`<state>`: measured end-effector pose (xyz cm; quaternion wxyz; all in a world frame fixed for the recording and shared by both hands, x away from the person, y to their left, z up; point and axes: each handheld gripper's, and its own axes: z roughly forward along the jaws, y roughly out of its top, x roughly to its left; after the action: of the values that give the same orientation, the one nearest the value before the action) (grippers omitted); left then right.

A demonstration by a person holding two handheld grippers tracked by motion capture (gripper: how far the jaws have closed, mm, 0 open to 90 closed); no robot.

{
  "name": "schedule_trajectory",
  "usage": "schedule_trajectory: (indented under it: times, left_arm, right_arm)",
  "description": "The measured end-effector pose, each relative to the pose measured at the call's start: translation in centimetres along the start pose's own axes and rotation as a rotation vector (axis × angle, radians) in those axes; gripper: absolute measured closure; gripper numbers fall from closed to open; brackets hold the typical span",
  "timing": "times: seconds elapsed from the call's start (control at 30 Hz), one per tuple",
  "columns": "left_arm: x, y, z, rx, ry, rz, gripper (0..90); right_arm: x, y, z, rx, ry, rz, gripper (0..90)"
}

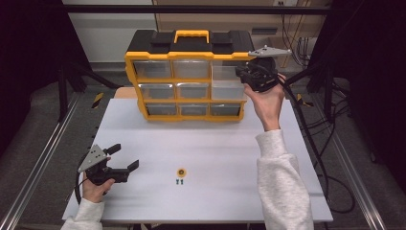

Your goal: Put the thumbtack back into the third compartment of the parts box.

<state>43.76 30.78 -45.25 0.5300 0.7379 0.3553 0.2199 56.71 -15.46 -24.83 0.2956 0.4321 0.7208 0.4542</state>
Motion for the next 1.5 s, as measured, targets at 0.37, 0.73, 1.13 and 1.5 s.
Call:
schedule_trajectory:
  times: [0.37,0.73,1.13,1.5]
  left_arm:
    - [0.0,0.0,0.0,0.000,0.000,0.000,3.0]
    - [0.0,0.0,0.0,-0.002,-0.001,-0.002,3.0]
    - [0.0,0.0,0.0,0.000,0.002,0.001,2.9]
    - [-0.1,0.0,0.0,0.000,0.004,0.003,2.7]
  right_arm:
    - [-0.3,-0.4,0.8,0.057,-0.014,0.003,84.7]
    - [-0.3,-0.1,-0.4,-0.025,-0.004,-0.019,58.8]
    - [1.1,-1.0,-3.6,-0.158,-0.008,0.010,9.1]
    - [2.8,-3.6,-5.1,-0.198,0.032,0.007,4.7]
